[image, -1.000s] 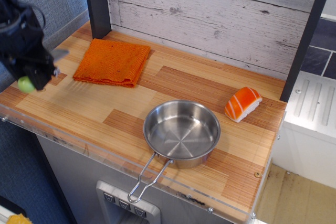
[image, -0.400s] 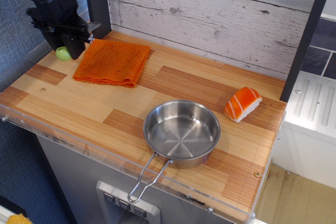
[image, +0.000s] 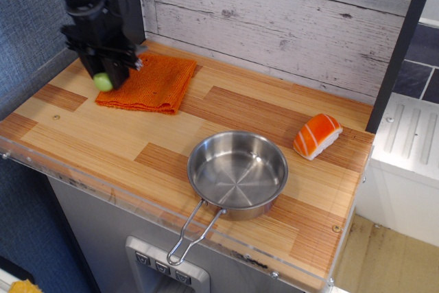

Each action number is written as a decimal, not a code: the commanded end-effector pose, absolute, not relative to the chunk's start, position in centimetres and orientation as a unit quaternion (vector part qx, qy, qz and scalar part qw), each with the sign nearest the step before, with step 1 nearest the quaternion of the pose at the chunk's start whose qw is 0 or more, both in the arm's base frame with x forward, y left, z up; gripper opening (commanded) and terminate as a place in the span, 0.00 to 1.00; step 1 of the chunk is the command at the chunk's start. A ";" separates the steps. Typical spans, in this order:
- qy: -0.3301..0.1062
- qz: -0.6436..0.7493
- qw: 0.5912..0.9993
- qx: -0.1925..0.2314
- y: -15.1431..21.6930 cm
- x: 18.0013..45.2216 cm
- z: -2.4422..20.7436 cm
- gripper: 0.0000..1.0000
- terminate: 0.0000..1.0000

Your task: Place the green spatula on top of the orange towel

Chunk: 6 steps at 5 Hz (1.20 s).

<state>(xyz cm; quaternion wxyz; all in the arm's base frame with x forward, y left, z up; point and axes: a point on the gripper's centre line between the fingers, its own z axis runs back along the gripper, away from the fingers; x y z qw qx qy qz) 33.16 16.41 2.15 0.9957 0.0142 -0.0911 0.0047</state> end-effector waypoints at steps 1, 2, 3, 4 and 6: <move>-0.110 0.027 0.993 0.028 15.5 34.2 3.0 1.00 0.00; -0.113 0.033 0.993 0.032 15.5 34.0 3.3 1.00 0.00; -0.112 0.039 0.992 0.034 15.6 33.5 3.7 1.00 0.00; -0.125 0.049 0.990 0.038 16.0 32.9 5.1 1.00 0.00; -0.181 0.062 0.981 0.038 16.4 31.3 10.9 1.00 0.00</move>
